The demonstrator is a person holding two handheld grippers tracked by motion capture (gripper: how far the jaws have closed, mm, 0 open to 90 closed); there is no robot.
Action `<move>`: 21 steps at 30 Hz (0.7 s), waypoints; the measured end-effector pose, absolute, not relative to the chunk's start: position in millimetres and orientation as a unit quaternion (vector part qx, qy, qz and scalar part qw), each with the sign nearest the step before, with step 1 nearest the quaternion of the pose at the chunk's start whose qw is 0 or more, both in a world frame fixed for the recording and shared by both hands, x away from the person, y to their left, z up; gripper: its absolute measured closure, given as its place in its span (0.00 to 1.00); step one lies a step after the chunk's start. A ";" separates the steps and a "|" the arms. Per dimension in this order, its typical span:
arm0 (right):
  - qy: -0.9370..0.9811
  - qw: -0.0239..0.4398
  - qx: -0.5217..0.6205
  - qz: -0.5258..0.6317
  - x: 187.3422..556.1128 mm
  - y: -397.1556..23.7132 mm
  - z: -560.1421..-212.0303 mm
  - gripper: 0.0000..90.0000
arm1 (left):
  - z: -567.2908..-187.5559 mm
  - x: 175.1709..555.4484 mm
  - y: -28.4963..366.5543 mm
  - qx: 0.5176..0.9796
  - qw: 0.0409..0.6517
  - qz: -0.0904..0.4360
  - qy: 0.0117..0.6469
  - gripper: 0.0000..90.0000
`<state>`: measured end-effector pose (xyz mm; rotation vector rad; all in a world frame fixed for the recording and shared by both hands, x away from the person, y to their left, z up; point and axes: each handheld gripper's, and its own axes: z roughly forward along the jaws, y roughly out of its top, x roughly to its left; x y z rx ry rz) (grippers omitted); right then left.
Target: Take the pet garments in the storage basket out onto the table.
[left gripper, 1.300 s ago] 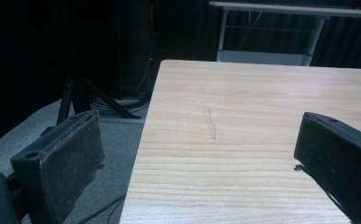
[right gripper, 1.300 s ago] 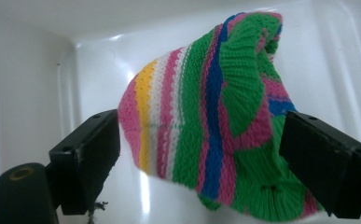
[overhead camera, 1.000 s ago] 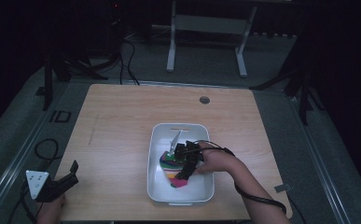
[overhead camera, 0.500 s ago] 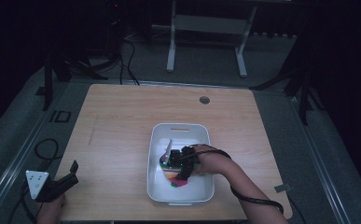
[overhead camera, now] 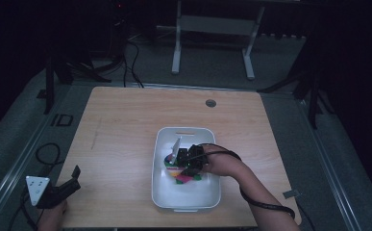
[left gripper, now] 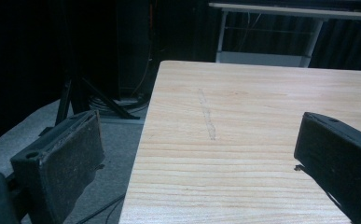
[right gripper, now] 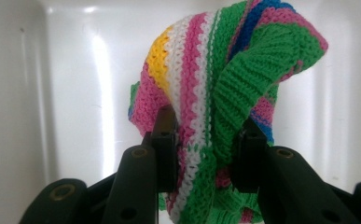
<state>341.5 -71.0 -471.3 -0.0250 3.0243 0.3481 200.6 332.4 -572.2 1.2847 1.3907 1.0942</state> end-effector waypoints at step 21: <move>0.978 0.095 0.000 0.188 341.2 -95.3 -367.1 0.75 | -572.3 200.4 332.5 0.523 0.462 0.444 0.562 0.02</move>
